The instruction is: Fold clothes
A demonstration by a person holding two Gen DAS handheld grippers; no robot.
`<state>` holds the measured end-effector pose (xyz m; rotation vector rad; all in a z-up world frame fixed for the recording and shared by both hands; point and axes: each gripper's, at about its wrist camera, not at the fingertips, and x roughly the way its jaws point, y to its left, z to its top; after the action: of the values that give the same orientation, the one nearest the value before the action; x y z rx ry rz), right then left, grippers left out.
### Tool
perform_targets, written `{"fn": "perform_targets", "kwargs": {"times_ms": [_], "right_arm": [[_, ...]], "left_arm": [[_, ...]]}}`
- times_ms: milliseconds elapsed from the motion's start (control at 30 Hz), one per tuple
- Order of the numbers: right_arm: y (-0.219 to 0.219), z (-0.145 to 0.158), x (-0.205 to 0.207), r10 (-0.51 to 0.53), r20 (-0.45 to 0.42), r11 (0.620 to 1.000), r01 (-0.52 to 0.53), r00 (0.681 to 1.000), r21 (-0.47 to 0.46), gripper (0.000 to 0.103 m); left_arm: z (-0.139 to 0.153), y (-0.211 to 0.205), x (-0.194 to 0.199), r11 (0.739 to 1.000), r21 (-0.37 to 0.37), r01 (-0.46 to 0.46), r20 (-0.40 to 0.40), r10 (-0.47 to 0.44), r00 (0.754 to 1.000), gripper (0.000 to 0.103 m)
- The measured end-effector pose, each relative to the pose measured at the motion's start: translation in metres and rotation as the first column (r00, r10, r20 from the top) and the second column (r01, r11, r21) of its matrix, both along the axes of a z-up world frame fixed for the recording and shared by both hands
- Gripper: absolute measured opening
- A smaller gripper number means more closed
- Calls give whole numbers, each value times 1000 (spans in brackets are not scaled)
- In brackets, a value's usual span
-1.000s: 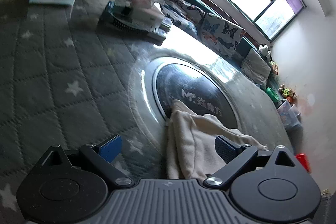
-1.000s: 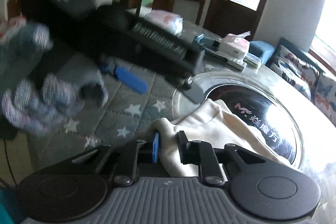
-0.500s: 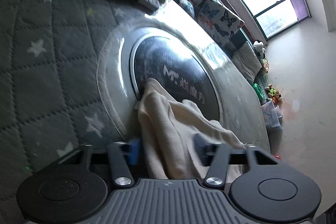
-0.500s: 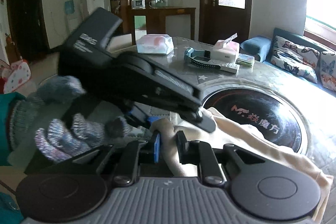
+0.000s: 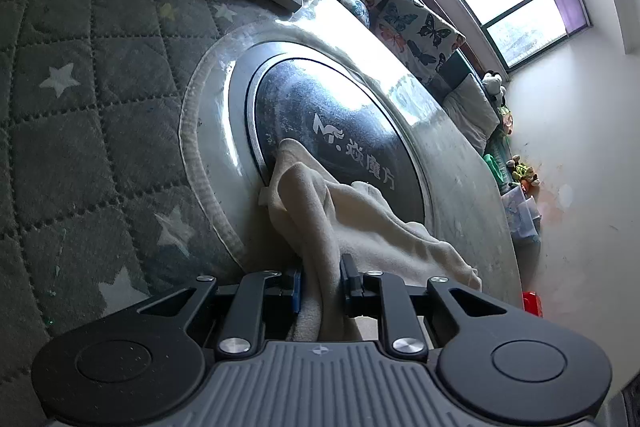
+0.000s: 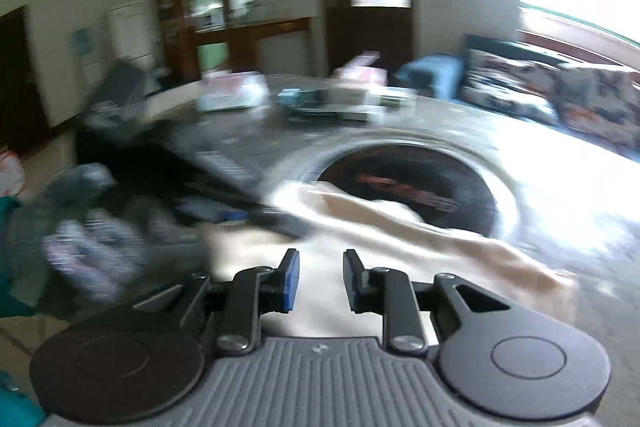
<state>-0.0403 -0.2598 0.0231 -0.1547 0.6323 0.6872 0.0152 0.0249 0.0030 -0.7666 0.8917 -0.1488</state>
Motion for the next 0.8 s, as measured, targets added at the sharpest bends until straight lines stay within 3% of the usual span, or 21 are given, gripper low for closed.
{"fn": "perform_targets", "kwargs": {"times_ms": [167, 367, 433, 667, 800], "right_arm": [[-40, -8, 26, -186, 5, 982, 186, 982, -23, 25], [-77, -27, 56, -318, -55, 948, 318, 946, -21, 25], [-85, -32, 62, -340, -73, 940, 340, 937, -16, 25], [-103, -38, 69, -391, -107, 918, 395, 914, 19, 42], [-104, -43, 73, -393, -145, 914, 403, 908, 47, 42]], "left_arm": [[0, -2, 1, 1000, 12, 3, 1, -3, 1000, 20], [1, -4, 1, 1000, 28, 13, 6, -14, 1000, 20], [1, -4, 2, 999, 31, 15, 6, -15, 1000, 20], [3, -7, 2, 998, 60, 26, 11, -26, 1000, 21], [3, -8, 2, 997, 69, 28, 11, -29, 1000, 21]]}}
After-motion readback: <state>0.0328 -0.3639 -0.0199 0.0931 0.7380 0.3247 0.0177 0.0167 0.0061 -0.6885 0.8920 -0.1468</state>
